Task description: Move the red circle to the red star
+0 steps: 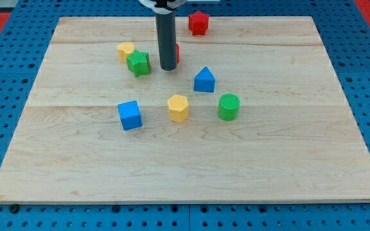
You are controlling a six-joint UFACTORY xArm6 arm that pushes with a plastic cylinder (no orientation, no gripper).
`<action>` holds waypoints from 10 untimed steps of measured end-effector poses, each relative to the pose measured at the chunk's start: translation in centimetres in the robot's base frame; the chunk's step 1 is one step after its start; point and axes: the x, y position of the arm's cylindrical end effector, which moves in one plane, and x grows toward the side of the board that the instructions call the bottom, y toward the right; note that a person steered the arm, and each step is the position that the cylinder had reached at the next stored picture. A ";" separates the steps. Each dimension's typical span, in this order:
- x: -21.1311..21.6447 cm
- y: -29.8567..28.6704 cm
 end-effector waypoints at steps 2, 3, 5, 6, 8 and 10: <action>-0.2 0.0; -1.1 0.0; -3.0 0.0; -4.5 0.0; -6.9 0.0; -8.5 -0.1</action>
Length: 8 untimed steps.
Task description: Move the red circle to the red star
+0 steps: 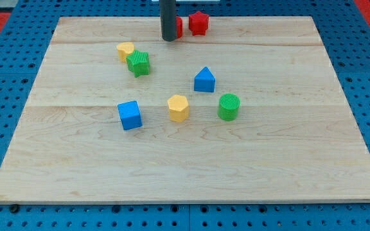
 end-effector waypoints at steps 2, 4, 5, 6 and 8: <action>-0.7 -3.3; -2.6 -3.4; -2.7 -3.2; -2.7 -2.3; -2.9 -0.5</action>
